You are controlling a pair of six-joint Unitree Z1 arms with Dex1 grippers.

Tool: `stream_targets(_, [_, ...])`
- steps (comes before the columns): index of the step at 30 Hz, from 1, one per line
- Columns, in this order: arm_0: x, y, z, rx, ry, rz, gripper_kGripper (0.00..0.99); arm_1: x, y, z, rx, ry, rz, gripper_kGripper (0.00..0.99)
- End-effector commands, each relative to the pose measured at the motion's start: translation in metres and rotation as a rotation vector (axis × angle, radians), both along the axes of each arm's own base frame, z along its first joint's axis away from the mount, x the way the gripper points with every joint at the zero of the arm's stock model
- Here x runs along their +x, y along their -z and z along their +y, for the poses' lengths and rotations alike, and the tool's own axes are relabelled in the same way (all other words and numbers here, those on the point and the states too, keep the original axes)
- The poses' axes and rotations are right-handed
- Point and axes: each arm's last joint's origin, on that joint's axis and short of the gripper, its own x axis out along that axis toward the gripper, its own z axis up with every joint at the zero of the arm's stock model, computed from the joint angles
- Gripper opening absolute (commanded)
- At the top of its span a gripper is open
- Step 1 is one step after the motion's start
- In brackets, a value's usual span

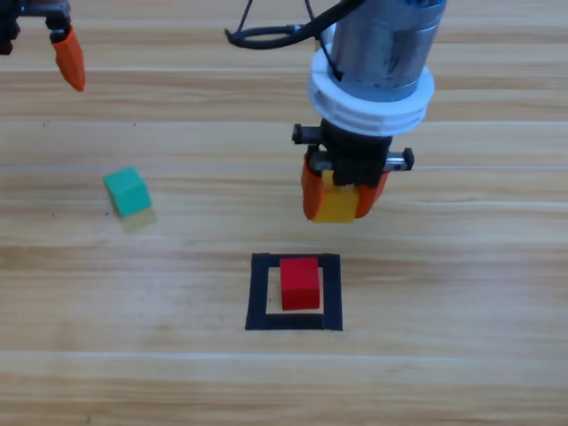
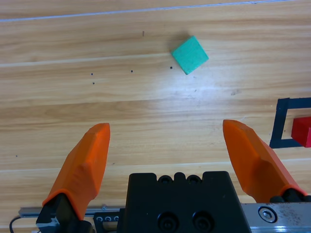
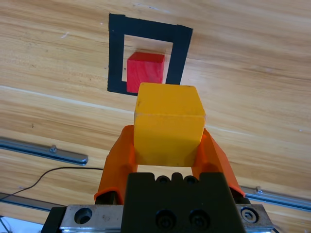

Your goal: Stack the blocks in the rectangular block: red at the bottom, yellow in the middle, green on top

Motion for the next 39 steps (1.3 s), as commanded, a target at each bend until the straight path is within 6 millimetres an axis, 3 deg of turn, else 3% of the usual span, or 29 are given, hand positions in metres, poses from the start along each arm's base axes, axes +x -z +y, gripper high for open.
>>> stream_targets(1, [-0.007,0.000,0.018,-0.012,-0.005,0.024,0.990,-0.006,0.045,0.028,-0.066,0.005,0.073,0.000])
stream_targets(7, [-0.010,-0.002,0.031,-0.023,-0.008,0.026,0.990,-0.008,0.057,0.037,-0.083,0.010,0.076,0.000])
stream_targets(16, [-0.012,0.007,0.034,-0.028,-0.017,0.044,0.990,-0.005,0.083,0.049,-0.123,-0.010,0.067,0.000])
stream_targets(39, [-0.025,0.028,0.037,-0.066,-0.052,0.038,0.990,-0.010,0.102,0.061,-0.160,0.061,0.054,0.000])
